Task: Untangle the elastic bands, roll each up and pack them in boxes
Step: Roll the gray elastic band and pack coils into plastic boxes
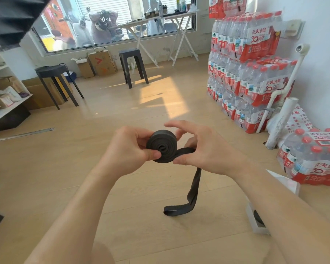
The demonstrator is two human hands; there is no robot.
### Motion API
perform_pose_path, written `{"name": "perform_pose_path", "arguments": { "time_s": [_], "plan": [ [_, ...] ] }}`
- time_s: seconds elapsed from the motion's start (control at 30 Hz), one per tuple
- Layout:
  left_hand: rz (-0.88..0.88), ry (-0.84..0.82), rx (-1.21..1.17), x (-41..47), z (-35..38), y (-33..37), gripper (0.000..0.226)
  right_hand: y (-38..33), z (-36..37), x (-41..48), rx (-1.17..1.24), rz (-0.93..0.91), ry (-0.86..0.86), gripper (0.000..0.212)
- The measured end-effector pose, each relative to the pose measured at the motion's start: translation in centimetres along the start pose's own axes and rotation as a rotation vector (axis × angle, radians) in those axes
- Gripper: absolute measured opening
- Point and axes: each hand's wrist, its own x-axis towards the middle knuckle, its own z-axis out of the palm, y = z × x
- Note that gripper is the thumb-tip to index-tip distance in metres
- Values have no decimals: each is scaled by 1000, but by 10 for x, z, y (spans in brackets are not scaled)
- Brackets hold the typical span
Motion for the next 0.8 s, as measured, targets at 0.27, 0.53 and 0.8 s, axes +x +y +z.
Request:
{"name": "perform_pose_path", "arguments": {
  "time_s": [0.27,0.53,0.8],
  "plan": [
    [-15,-110,-4,2,1,-8,41,-2,9,-1,112,-24,2,67],
    [-100,137,-720,2,30,6,46,-4,13,7,423,-46,376,59],
    [-79,257,-570,3,33,12,31,-1,21,5,417,-56,395,60]
  ]
}}
